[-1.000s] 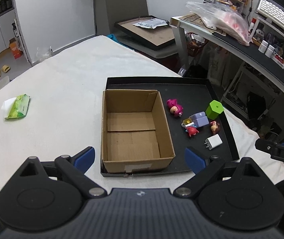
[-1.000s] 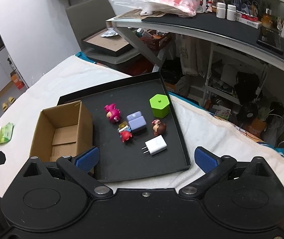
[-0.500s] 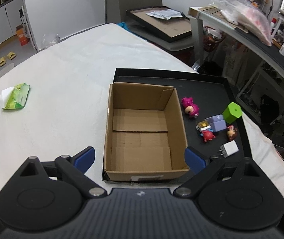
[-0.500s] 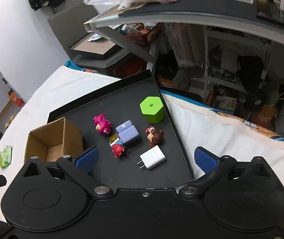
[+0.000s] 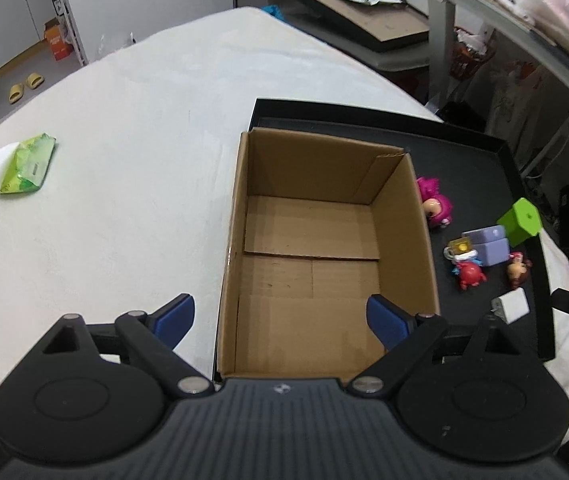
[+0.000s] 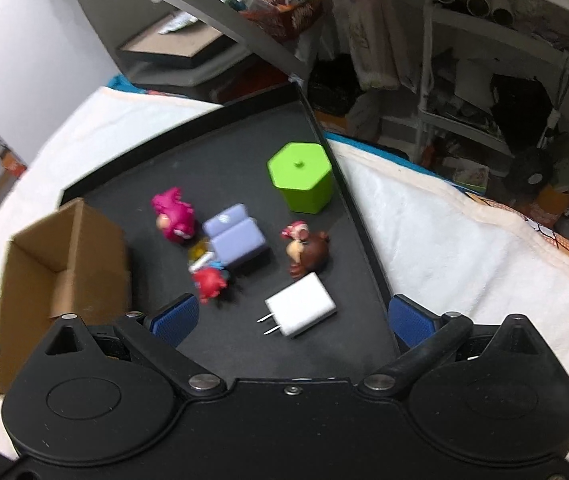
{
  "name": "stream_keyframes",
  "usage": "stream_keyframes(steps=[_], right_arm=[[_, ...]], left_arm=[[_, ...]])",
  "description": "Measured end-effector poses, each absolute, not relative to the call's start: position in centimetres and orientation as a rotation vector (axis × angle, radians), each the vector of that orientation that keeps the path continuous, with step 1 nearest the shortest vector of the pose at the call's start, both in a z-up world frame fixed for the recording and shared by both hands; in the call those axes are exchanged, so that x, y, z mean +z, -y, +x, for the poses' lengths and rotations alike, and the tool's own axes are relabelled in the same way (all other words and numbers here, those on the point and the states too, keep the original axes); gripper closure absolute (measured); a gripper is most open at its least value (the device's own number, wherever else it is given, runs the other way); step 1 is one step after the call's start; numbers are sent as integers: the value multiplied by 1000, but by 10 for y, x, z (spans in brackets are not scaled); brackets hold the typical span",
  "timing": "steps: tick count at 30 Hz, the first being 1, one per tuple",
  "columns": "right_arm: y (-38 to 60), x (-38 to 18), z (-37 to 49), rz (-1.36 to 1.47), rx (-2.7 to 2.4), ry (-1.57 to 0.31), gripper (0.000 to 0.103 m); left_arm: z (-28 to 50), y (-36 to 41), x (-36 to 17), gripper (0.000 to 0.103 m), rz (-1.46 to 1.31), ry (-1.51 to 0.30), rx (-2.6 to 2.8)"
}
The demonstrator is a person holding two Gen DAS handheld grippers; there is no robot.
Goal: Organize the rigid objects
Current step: 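Move the right tool over the tray toward the white charger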
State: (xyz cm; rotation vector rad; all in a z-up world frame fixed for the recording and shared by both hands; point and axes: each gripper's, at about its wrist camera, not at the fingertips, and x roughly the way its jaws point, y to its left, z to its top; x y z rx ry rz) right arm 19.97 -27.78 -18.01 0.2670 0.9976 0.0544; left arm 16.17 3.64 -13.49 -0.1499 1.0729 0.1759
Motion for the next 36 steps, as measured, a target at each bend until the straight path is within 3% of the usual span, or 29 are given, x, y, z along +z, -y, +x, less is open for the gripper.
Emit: stream_keyframes(steps=[5, 17, 24, 31, 33, 36], right_arm=[[281, -199, 215, 308, 22, -1037, 2], [292, -240, 240, 481, 13, -1160, 17], [279, -249, 258, 452, -7, -1179, 23], [262, -251, 268, 366, -35, -1154, 29], [256, -250, 271, 324, -51, -1136, 41], [246, -248, 272, 251, -59, -1115, 81]], left_arm=[[177, -38, -153, 11, -144, -1099, 196], [204, -39, -179, 14, -155, -1139, 230], [210, -44, -186, 32, -177, -1137, 254], [209, -50, -189, 43, -193, -1135, 268], [209, -52, -189, 49, -200, -1130, 274], [207, -53, -188, 58, -199, -1122, 289]])
